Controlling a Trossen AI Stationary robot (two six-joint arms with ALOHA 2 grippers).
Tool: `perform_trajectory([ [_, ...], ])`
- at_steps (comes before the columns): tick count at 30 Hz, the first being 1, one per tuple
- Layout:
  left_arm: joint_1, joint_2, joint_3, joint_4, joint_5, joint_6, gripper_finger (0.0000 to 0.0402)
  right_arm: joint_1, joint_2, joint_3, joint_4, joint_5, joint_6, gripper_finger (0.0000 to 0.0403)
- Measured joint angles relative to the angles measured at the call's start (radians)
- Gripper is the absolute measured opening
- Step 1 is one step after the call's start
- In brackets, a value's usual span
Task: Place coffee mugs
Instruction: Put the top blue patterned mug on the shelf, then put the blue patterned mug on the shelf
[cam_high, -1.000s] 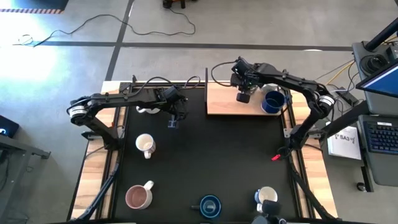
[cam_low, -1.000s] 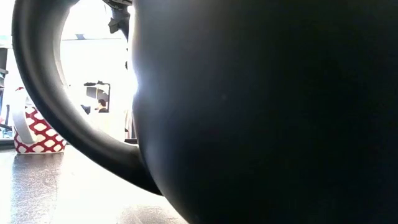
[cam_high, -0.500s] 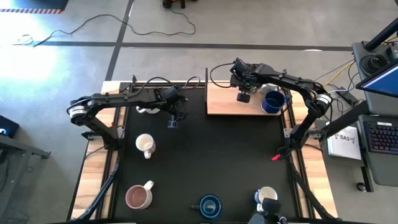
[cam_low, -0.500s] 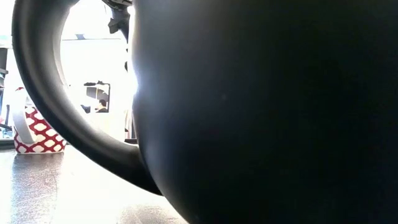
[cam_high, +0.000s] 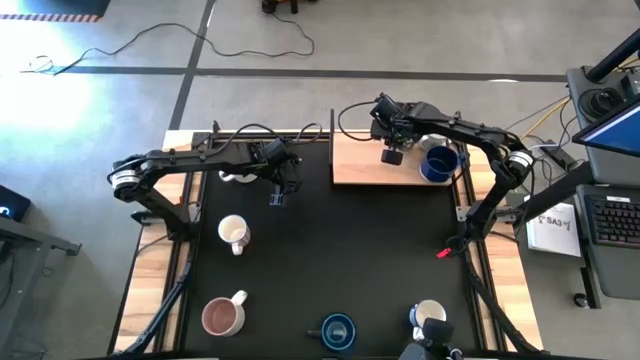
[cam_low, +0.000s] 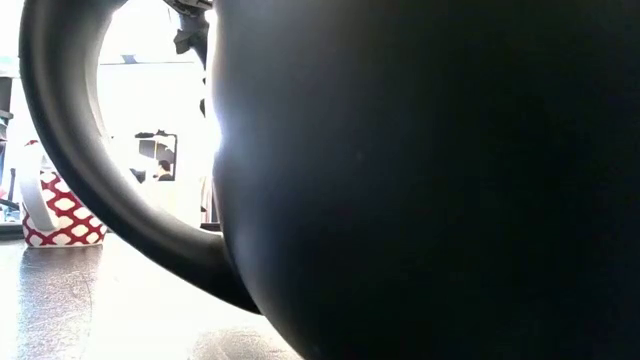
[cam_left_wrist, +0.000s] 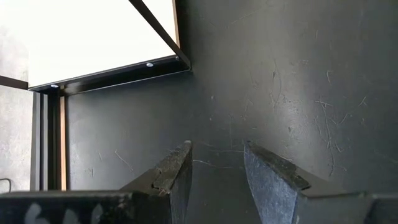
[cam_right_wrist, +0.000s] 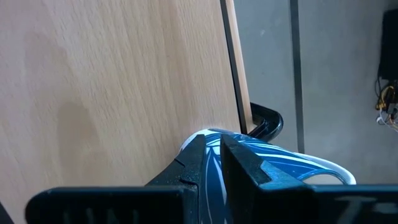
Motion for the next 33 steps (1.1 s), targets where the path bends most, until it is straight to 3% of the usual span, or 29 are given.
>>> perform_trajectory([
  [14,0.000,0.000,-0.001,0.001,-0.001,0.000,0.0128,0.002,-0.003,0.000,-0.001,0.034,0.008,0.0038],
  [23,0.000,0.000,-0.001,0.000,0.011,-0.008,0.0128,0.006,-0.052,0.020,0.000,-0.207,0.124,0.0038],
  [29,0.000,0.000,-0.001,-0.020,0.060,-0.027,0.0128,0.041,-0.099,0.027,-0.030,-0.491,0.313,0.0038],
  [33,-0.004,0.000,-0.001,-0.022,0.088,-0.020,0.0128,0.100,-0.105,0.027,-0.093,-0.540,0.416,0.0038],
])
